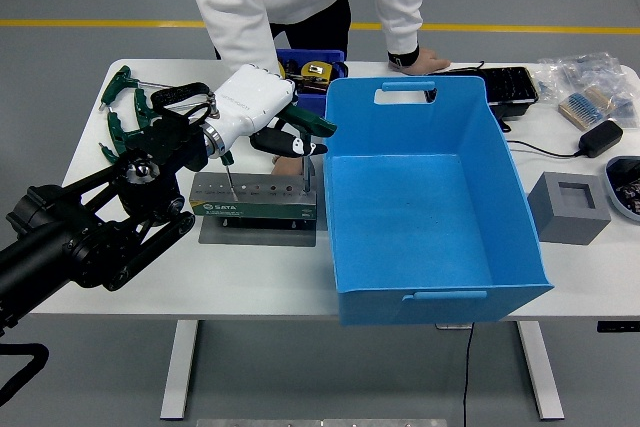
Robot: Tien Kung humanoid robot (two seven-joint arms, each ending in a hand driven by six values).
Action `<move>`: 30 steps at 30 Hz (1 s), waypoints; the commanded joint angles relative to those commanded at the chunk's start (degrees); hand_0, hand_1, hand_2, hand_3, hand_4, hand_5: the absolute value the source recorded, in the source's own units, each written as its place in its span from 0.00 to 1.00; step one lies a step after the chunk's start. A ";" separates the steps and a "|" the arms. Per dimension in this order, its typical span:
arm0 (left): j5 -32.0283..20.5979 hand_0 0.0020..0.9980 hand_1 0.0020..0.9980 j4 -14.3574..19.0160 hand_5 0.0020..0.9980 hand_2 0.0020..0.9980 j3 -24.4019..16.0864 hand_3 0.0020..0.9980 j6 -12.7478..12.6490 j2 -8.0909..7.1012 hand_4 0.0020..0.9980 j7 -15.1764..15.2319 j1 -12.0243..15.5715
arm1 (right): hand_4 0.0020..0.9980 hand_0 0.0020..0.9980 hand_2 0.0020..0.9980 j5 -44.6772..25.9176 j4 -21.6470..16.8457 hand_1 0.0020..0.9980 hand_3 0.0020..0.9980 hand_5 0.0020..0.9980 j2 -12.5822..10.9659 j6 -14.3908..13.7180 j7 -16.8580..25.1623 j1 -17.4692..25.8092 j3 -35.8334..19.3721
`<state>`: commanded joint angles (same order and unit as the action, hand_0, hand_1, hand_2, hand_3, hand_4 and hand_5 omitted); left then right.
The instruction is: Lift tool from toolbox,place it in box,lift tool from toolbox,place it in box
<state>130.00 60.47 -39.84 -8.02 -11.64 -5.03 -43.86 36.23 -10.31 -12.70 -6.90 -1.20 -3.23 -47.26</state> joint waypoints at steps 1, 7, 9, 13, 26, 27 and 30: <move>0.00 0.24 0.03 -0.06 0.90 0.08 0.09 0.10 -0.35 0.00 1.00 0.04 0.03 | 0.98 0.79 0.75 -0.05 0.00 0.74 0.73 0.84 0.00 0.00 0.00 0.01 0.06; 0.00 0.24 0.01 -0.26 0.89 0.07 0.39 0.07 -2.42 -0.08 1.00 0.34 0.13 | 0.98 0.79 0.75 -0.20 0.00 0.74 0.73 0.84 0.01 0.01 0.01 -0.01 0.18; 0.00 0.24 0.01 -0.27 0.89 0.07 0.36 0.07 -3.36 -0.15 1.00 0.56 0.16 | 0.98 0.79 0.75 -0.16 0.00 0.74 0.73 0.84 0.02 0.01 0.00 -0.02 0.16; 0.00 0.23 0.00 -0.35 0.88 0.05 0.36 0.04 -6.84 -0.26 1.00 1.42 0.23 | 0.98 0.79 0.75 -0.27 0.00 0.75 0.73 0.84 0.03 0.01 -0.01 0.01 0.24; -1.56 0.23 0.00 0.71 0.79 0.02 -0.18 0.00 -11.75 -0.88 1.00 3.92 0.30 | 0.98 0.79 0.75 -0.37 0.00 0.74 0.73 0.84 0.08 0.03 0.01 0.01 0.30; -1.92 0.23 0.00 0.81 0.79 0.02 -0.23 0.00 -11.93 -0.93 1.00 3.99 0.28 | 0.98 0.79 0.75 -0.36 0.00 0.74 0.73 0.84 0.08 0.03 0.00 0.04 0.32; -2.71 0.22 0.00 1.08 0.75 0.02 -0.43 0.00 -12.27 -1.12 0.99 3.89 0.30 | 0.98 0.79 0.75 -0.26 0.00 0.74 0.73 0.84 0.07 0.02 -0.03 0.09 0.24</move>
<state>127.29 61.56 -40.28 -20.29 -12.76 -1.14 -43.56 35.98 -10.31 -12.63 -6.88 -1.23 -3.14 -47.02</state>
